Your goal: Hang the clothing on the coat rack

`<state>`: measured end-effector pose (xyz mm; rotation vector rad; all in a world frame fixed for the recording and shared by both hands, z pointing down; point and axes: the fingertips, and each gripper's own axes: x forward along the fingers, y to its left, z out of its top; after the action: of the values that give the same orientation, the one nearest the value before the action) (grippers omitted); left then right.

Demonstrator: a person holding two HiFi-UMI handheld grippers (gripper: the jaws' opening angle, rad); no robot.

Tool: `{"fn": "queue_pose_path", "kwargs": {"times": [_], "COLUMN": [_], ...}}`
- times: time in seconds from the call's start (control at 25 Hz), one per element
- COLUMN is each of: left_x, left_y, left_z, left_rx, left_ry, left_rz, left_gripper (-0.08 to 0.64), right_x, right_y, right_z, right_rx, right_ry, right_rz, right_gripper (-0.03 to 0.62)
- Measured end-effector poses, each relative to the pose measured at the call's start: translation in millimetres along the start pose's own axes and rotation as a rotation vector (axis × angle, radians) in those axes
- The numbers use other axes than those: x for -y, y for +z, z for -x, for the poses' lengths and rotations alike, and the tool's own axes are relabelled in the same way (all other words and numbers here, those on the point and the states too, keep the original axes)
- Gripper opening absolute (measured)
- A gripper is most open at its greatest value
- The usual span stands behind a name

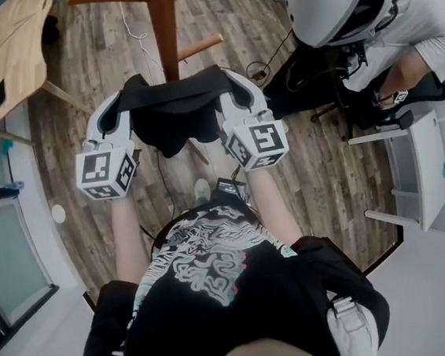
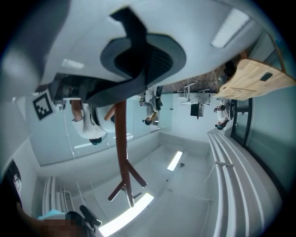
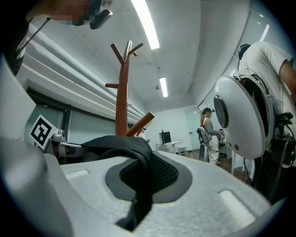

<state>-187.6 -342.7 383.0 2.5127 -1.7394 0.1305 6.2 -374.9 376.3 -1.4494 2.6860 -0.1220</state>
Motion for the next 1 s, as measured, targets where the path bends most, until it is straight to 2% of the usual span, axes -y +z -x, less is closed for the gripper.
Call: {"fn": "queue_pose_path", "kwargs": {"times": [0.6,1.0], "left_x": [-7,-8], "left_y": [-26,-53], "left_z": [-25,-29], "left_rx": [-0.043,-0.092], "left_ry": [0.054,0.059], "left_rz": [0.035,0.048], "left_gripper": [0.002,0.002], "right_x": [20,21], "right_y": [-31,-66], "right_z": [-25,-28], "right_rx": [-0.065,-0.121], "right_ry": [0.058,0.084], "right_rz": [-0.015,-0.032], "right_gripper": [0.014,0.014]}}
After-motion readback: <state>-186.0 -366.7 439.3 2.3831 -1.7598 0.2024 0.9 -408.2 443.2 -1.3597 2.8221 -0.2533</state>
